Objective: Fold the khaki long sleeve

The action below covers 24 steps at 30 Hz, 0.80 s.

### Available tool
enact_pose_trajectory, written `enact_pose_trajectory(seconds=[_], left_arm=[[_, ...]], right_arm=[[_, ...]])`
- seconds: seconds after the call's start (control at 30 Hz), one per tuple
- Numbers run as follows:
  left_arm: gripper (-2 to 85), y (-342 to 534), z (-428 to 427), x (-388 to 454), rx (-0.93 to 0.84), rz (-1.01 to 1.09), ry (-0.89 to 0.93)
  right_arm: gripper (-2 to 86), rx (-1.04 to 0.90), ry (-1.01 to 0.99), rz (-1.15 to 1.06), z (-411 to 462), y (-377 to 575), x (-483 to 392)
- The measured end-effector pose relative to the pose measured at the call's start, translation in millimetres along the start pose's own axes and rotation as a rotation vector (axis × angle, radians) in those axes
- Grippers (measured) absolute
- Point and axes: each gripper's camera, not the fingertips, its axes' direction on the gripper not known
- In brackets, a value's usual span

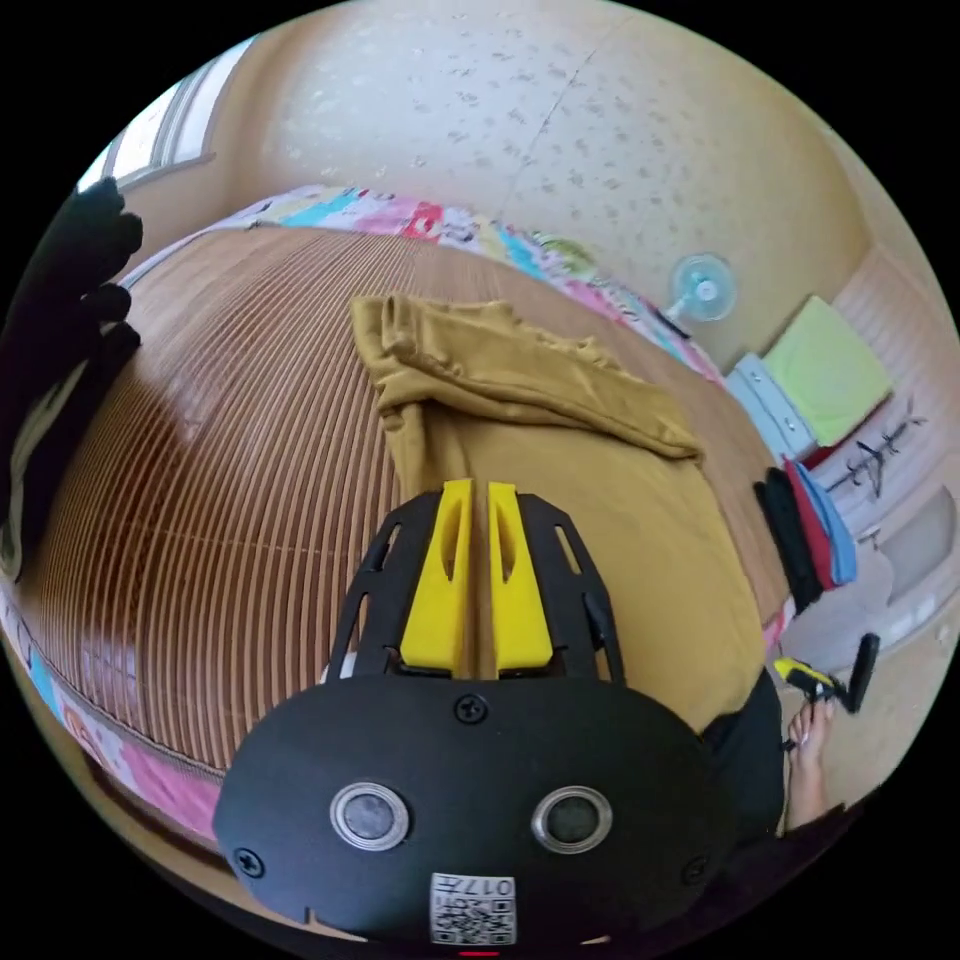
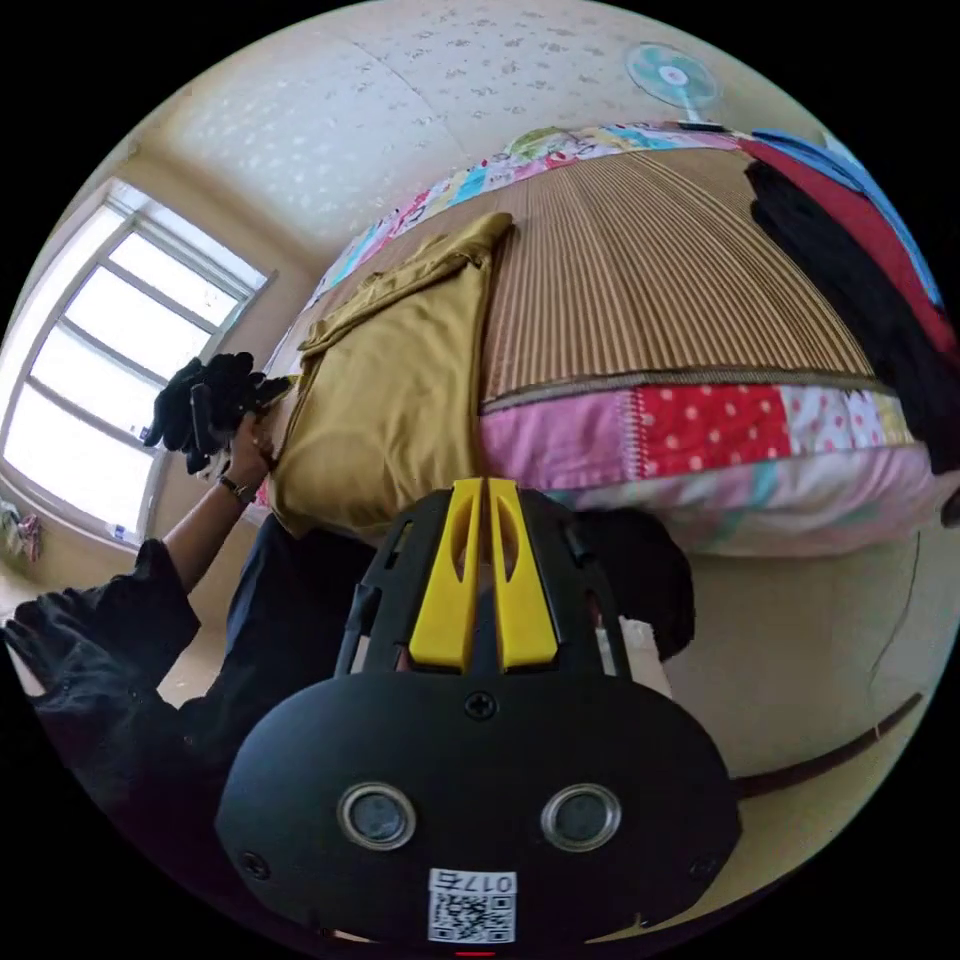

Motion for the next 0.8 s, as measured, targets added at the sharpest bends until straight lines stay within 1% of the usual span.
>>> enact_pose_trajectory(seconds=[0.03,0.1,0.13,0.17,0.23,0.37,0.43,0.5,0.57,0.63,0.7,0.8], left_arm=[[2.6,13.4,-30.0,3.9,0.049,0.066,0.079],[4.5,39.6,-71.4,5.0,0.069,0.138,0.153],[7.2,59.1,-94.2,1.3,0.048,0.134,0.161],[8.1,69.2,-103.9,-0.6,0.035,0.132,0.16],[10.7,105.9,-126.9,-4.2,-0.078,0.155,0.148],[11.7,140.9,-129.1,-5.6,-0.267,0.134,0.191],[12.2,142.7,-112.5,-6.4,-0.391,0.106,0.188],[12.1,135.9,-101.1,-7.6,-0.448,0.08,0.185],[11.4,125.0,-101.9,-7.7,-0.429,0.071,0.198],[11.1,113.8,-87.0,-4.8,-0.508,0.101,0.186],[10.2,105.4,-83.1,1.6,-0.529,0.141,0.191],[6.3,97.7,-74.2,10.9,-0.586,0.21,0.16]], right_arm=[[1.2,-0.023,0.017,0.03,-12.5,4.5,8.5],[1.1,-0.024,0.051,0.007,-32.5,11.8,18.3],[1.0,-0.025,0.071,0.006,-44.1,15.6,27.5],[1.1,-0.037,0.081,0.038,-54.1,17.3,39.4],[1.1,-0.045,0.07,0.079,-67.2,18.3,54.9],[1.7,0.021,-0.028,0.13,-98.2,12.0,68.5],[2.3,0.053,-0.083,0.119,-108.6,3.8,63.8],[3.4,0.06,-0.139,0.076,-115.4,-7.8,54.2],[5.7,0.011,-0.177,0.014,-119.4,-26.0,40.0],[8.2,-0.039,-0.183,-0.023,-121.6,-38.3,32.0],[9.5,-0.089,-0.19,-0.065,-124.4,-48.6,26.7],[10.6,-0.172,-0.213,-0.122,-128.2,-63.7,23.5]])
